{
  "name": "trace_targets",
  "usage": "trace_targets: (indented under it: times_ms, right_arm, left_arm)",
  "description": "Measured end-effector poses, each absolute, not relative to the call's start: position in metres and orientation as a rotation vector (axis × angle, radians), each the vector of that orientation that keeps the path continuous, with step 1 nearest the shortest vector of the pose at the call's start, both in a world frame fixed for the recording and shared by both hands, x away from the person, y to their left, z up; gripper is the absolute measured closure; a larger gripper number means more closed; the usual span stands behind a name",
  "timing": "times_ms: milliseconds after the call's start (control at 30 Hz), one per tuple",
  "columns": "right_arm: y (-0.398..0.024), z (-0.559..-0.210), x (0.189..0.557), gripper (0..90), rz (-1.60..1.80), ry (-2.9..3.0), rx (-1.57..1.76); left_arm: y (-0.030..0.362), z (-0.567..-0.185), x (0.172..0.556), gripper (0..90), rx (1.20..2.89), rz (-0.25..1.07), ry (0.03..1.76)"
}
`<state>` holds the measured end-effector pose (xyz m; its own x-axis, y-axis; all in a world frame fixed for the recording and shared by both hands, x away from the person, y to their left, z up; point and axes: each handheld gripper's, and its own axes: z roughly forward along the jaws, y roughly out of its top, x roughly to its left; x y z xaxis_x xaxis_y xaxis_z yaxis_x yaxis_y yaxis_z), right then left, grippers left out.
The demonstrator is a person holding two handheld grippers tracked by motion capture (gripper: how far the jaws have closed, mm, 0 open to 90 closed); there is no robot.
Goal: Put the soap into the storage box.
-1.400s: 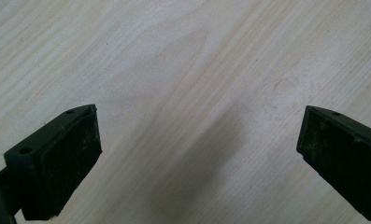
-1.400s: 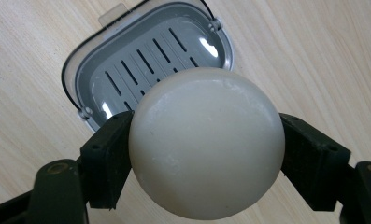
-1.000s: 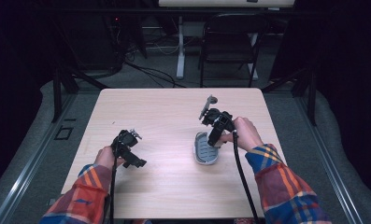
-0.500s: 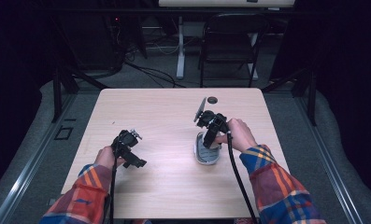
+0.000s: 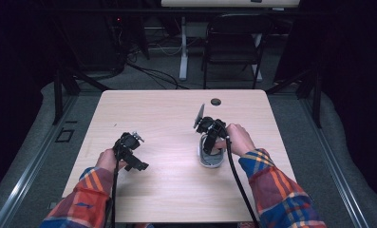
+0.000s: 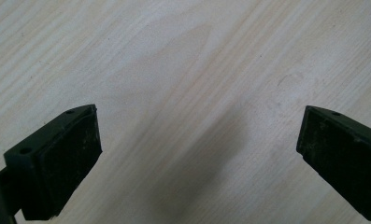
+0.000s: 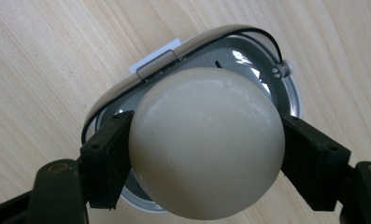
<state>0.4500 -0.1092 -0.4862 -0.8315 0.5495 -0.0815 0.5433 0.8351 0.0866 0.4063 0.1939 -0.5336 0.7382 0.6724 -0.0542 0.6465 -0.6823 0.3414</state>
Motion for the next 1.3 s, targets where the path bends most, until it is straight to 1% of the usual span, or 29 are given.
trace_targets:
  times_ms: [600, 1300]
  right_arm:
    - [-0.105, -0.502, 0.452, 23.7, 0.049, 2.909, 0.889]
    - [-0.108, -0.505, 0.454, 23.4, 0.034, 2.912, 0.919]
  left_arm:
    - [0.194, -0.534, 0.406, 0.0, 2.605, 0.104, 1.027]
    - [0.193, -0.535, 0.406, 0.0, 2.609, 0.101, 1.024]
